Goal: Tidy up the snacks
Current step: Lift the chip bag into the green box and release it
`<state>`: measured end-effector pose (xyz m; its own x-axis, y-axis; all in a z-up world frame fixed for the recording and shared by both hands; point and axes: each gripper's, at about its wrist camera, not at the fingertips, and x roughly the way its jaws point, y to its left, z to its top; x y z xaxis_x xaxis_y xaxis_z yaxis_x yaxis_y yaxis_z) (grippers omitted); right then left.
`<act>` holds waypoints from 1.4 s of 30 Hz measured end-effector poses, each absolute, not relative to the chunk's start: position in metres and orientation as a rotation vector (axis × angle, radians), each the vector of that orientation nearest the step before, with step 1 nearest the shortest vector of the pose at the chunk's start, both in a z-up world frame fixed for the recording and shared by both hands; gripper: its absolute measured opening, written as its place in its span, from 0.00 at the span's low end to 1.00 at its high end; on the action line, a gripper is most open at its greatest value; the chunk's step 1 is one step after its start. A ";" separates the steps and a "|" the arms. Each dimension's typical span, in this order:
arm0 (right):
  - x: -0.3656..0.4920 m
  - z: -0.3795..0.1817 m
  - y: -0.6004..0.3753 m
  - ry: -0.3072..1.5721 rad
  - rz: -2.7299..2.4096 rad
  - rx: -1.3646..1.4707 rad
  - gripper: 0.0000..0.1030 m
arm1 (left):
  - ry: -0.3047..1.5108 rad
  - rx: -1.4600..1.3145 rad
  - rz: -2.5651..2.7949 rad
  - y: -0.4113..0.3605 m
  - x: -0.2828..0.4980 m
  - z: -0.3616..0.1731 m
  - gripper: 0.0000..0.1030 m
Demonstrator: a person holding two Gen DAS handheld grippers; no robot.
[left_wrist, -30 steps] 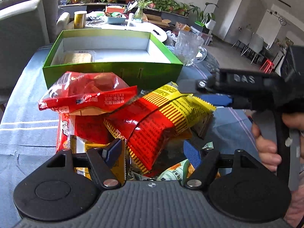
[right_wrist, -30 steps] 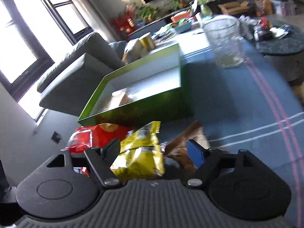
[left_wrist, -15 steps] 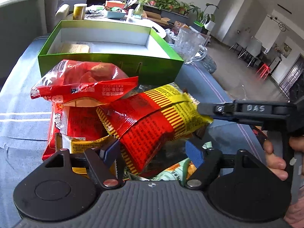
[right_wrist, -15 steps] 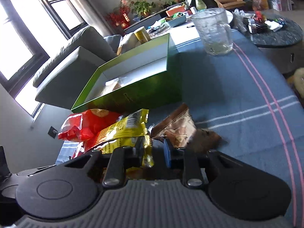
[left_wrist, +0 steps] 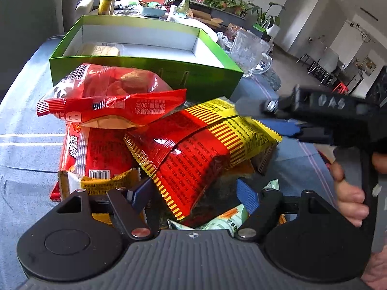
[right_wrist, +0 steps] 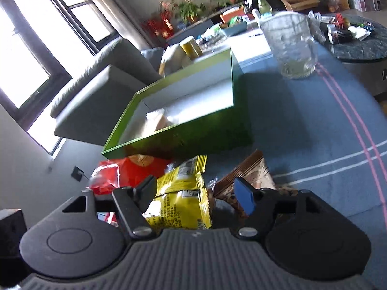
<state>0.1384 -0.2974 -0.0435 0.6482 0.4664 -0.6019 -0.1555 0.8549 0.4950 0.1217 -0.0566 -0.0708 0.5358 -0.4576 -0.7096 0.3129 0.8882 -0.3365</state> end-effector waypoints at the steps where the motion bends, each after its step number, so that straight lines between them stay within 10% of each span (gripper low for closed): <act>1: 0.139 -0.046 -0.295 0.798 0.376 0.425 0.71 | 0.889 -0.188 -0.468 -0.055 0.122 -0.070 0.63; 5: 0.131 -0.044 -0.291 0.794 0.466 0.398 0.57 | 0.838 -0.211 -0.509 -0.051 0.117 -0.059 0.54; 24: 0.113 0.016 -0.312 0.517 0.477 0.429 0.57 | 0.559 -0.027 -0.537 -0.078 0.131 0.016 0.54; 42: 0.226 -0.004 -0.298 0.552 0.450 0.372 0.58 | 0.661 0.097 -0.501 -0.092 0.270 -0.012 0.54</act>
<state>0.2261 -0.2982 -0.0040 0.7595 0.5006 -0.4154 -0.3057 0.8384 0.4514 0.2699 -0.0919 -0.0119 0.6758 -0.4148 -0.6093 0.4751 0.8771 -0.0702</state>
